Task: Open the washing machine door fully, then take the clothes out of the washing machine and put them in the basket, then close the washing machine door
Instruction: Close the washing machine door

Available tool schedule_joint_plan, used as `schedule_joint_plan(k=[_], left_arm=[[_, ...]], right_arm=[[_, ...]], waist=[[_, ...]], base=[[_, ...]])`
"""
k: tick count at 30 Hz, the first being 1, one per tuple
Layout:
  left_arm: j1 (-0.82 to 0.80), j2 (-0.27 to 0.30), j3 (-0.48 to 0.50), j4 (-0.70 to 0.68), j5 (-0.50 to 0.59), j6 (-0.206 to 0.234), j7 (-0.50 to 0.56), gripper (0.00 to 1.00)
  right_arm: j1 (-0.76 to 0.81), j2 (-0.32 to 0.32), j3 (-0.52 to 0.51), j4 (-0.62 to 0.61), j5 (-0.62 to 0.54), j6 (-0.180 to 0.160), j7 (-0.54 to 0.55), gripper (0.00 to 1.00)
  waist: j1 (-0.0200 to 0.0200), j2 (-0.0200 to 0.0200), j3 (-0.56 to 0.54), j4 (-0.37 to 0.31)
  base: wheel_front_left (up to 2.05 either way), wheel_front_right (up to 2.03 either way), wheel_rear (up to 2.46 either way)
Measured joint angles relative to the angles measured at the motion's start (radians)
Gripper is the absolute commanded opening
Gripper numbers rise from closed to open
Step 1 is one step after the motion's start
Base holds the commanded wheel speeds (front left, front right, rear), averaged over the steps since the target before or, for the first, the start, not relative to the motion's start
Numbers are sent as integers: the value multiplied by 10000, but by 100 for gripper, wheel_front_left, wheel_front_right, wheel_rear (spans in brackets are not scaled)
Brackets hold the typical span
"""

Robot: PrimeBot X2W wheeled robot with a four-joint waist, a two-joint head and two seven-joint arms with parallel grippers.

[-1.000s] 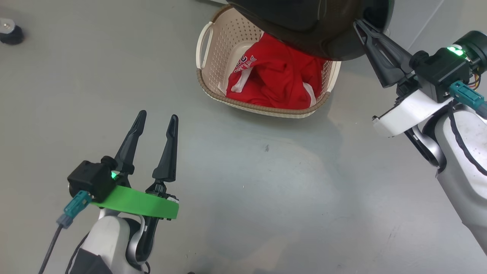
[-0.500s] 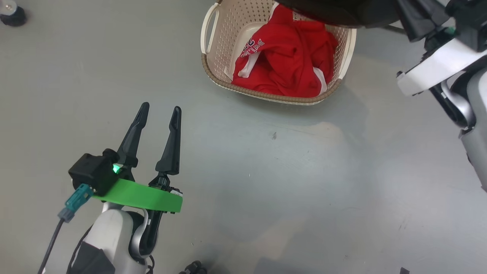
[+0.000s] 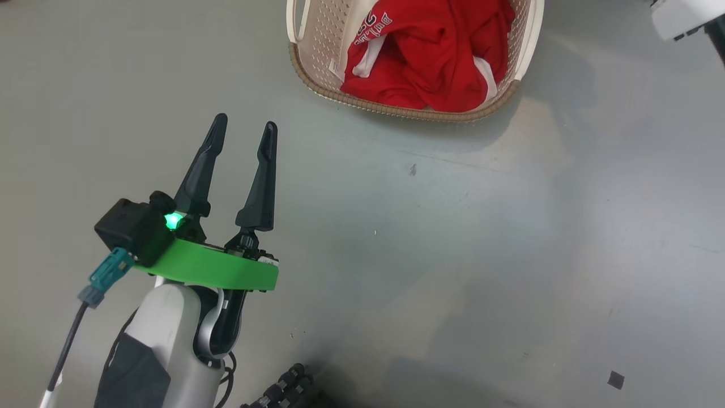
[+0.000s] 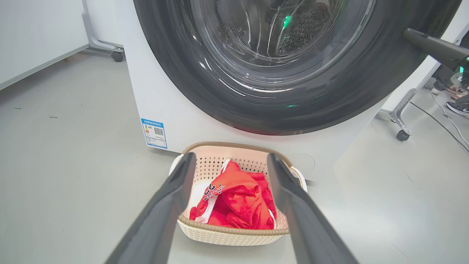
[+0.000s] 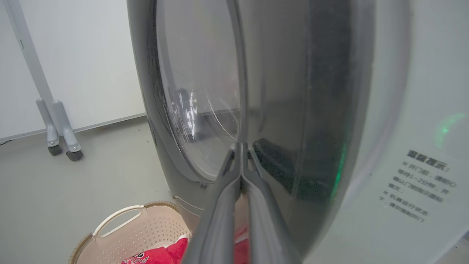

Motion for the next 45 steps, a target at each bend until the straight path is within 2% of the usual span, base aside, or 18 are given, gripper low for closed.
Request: schedule_joint_plan(k=[14, 25, 32, 38, 45], left_arm=[[-424, -27, -313, 23, -190, 35, 0, 100], [-565, -42, -355, 176, -349, 105, 0, 100], [-640, -48, -295, 430, -372, 119, 0, 100], [-653, -50, -36, 713, -35, 119, 0, 100], [-630, -52, 176, 1294, 548, 117, 0, 100]], right_arm=[[-1705, -69, -364, 708, -67, -86, 228, 0], [-2201, 23, -291, 1292, -236, -75, 69, 0], [-2062, 98, -182, 1981, -276, -54, -516, 0], [-1303, 150, -121, 2629, -272, -98, -1127, 0], [-233, 798, -92, 2955, 61, -100, -2034, 0]], waist=[[0, 0, 810, 141], [0, 0, 923, 245], [0, 0, 614, 202], [0, 0, 120, 58], [-1, 0, -673, -261]], base=[[0, 0, 0], [0, 0, 0], [0, 0, 0], [0, 0, 0], [0, 0, 0]])
